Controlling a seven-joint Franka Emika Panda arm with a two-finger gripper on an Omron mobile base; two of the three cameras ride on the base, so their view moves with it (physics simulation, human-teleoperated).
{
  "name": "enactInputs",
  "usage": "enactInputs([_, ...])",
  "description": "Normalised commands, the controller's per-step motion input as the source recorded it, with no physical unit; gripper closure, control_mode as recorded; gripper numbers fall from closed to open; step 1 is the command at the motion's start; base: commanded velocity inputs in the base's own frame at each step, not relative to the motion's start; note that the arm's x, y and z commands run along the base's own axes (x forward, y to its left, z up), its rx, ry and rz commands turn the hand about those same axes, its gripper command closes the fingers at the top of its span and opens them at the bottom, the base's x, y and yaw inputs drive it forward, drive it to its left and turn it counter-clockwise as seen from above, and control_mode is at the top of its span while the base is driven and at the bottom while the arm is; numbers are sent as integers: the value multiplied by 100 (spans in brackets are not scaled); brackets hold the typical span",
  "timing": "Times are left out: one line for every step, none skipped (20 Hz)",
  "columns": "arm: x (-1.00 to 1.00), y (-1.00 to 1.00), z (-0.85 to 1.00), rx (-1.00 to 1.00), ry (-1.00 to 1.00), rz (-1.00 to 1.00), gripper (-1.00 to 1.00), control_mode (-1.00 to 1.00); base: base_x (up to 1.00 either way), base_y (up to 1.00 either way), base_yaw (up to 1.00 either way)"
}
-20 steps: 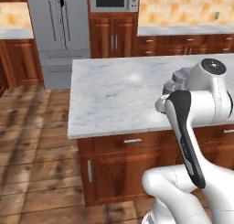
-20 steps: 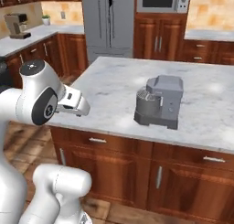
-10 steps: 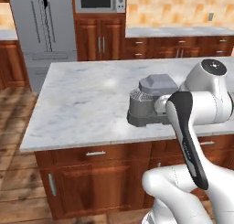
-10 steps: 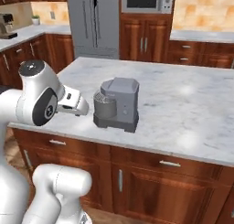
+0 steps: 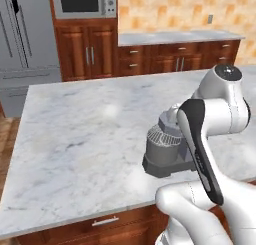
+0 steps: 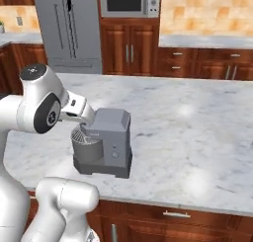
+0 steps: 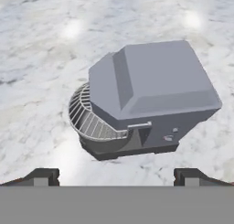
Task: Navigate to the stand mixer.
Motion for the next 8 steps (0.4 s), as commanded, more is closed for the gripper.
enactInputs([0,0,0,0,0,0,-100,100,65,-78,-9])
enactInputs([0,0,0,0,0,0,-100,100,47,-100,-15])
enactInputs([0,0,0,0,0,0,-100,100,33,-100,-17])
enactInputs([0,0,0,0,0,0,-100,100,19,-100,-18])
enactInputs([0,0,0,0,0,0,-100,100,4,-100,-21])
enactInputs([0,0,0,0,0,0,-100,100,0,-100,-25])
enactInputs([0,0,0,0,0,0,-100,100,10,-100,-24])
enactInputs([0,0,0,0,0,0,-100,100,19,-100,-20])
